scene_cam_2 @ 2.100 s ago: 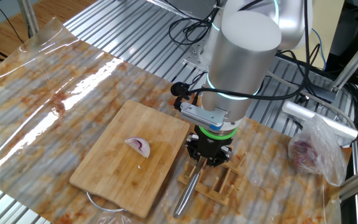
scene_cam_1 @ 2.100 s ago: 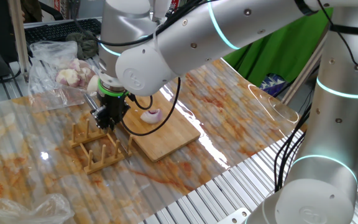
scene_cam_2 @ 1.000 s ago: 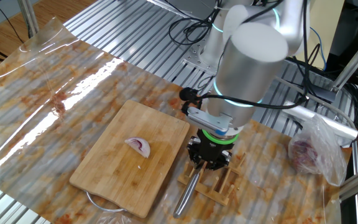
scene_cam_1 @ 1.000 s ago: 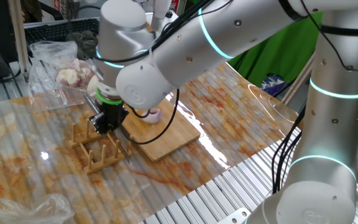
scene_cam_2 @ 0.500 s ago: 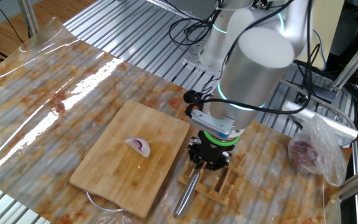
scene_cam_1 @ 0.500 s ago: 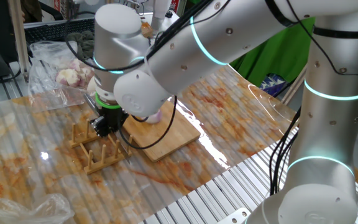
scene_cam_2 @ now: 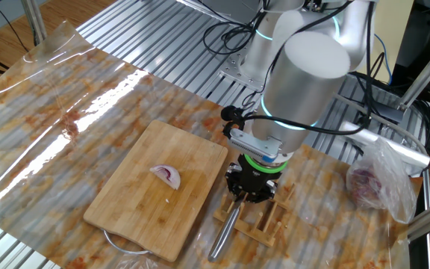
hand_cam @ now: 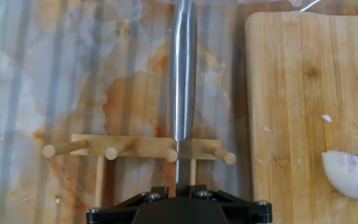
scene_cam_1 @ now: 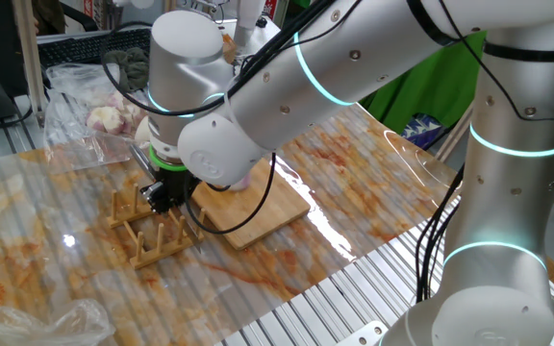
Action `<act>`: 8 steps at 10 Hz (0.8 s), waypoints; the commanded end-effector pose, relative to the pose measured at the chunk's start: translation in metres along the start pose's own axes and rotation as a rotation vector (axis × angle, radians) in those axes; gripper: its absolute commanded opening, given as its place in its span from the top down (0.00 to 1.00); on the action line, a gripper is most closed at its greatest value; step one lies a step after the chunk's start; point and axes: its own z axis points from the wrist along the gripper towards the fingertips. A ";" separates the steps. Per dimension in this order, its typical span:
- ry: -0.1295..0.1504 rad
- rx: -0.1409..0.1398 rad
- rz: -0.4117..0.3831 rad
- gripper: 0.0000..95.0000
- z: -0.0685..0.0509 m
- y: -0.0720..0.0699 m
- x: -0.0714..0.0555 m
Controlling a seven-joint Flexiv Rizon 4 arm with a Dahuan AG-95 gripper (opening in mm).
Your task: Chop the onions
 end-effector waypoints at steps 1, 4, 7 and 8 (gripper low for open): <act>0.007 -0.004 0.036 1.00 0.000 0.002 0.002; 0.010 0.001 0.053 1.00 -0.001 0.002 0.002; 0.013 -0.001 0.057 1.00 -0.003 0.003 0.001; 0.013 -0.001 0.057 1.00 -0.003 0.003 0.001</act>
